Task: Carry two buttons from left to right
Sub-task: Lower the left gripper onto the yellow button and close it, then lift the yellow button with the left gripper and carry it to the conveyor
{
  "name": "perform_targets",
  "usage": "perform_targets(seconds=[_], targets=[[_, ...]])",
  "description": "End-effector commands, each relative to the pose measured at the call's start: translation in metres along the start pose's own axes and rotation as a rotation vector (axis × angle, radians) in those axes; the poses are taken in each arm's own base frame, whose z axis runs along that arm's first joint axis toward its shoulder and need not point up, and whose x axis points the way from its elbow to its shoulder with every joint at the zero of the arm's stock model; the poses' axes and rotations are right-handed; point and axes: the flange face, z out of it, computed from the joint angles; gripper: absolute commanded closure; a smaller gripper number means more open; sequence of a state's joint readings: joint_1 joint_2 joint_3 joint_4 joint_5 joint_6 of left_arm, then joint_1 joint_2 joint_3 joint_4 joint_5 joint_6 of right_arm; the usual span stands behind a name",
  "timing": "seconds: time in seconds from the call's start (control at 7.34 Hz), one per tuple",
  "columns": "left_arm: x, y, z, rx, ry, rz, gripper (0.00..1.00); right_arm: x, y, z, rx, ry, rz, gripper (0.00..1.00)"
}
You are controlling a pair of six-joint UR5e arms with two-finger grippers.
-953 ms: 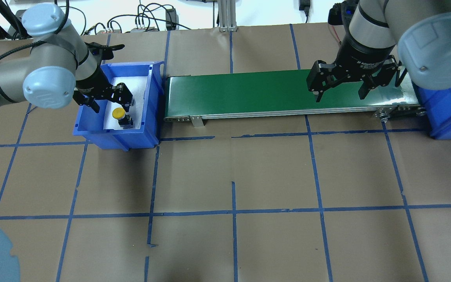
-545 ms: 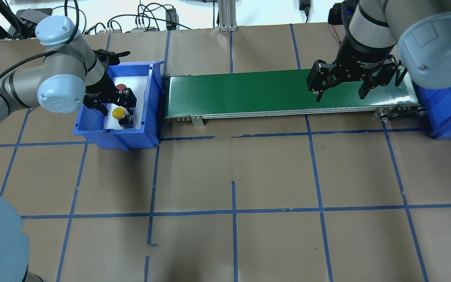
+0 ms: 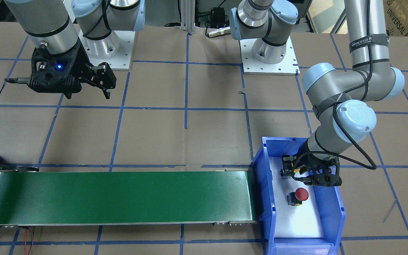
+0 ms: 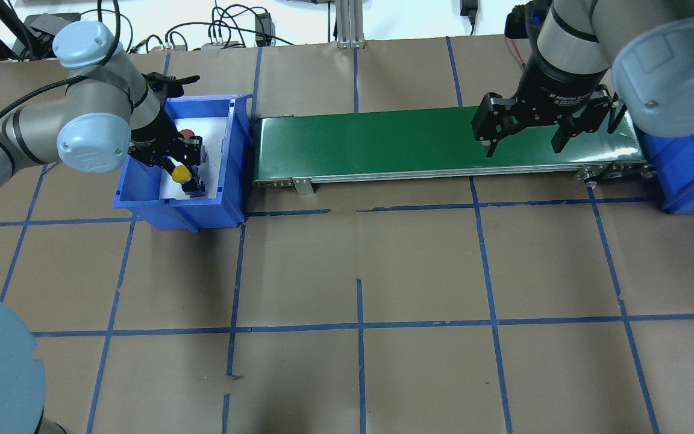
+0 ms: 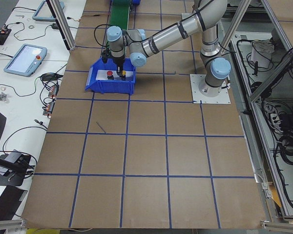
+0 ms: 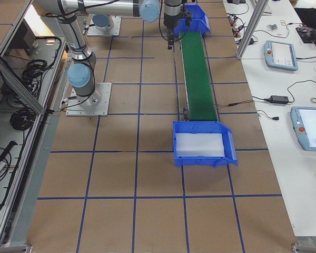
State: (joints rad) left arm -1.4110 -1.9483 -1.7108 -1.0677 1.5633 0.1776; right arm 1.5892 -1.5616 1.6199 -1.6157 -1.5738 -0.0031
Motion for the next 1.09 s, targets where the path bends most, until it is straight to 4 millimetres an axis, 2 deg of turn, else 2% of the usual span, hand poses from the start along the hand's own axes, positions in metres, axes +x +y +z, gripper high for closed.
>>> perform_targets(seconds=[0.0,0.14,0.27,0.41,0.54,0.68,0.82,0.95], targets=[[-0.001,-0.003,-0.019,0.032,-0.013,-0.005,0.73,0.000,0.000,0.000,0.001,0.000,0.000,0.00],[-0.001,-0.005,-0.056,0.082,-0.024,-0.007,0.73,0.000,0.000,0.000,0.000,0.000,0.000,0.00],[0.001,0.003,-0.095,0.079,-0.023,-0.005,0.72,0.000,0.001,-0.001,0.000,0.000,0.000,0.00],[0.009,0.003,-0.122,0.096,-0.023,-0.014,0.72,0.000,0.001,-0.001,0.000,0.000,0.000,0.00],[0.018,-0.003,-0.134,0.115,-0.010,-0.058,0.72,0.000,0.001,-0.001,0.000,0.000,0.002,0.00],[0.036,-0.013,-0.147,0.146,-0.006,-0.079,0.72,-0.001,0.001,0.000,-0.002,0.000,0.000,0.00],[0.078,-0.029,-0.150,0.165,0.006,-0.109,0.72,-0.001,0.001,0.001,-0.003,0.000,0.000,0.00],[0.126,-0.041,-0.138,0.159,0.016,-0.120,0.72,-0.001,0.002,0.000,-0.002,0.000,0.000,0.00]])
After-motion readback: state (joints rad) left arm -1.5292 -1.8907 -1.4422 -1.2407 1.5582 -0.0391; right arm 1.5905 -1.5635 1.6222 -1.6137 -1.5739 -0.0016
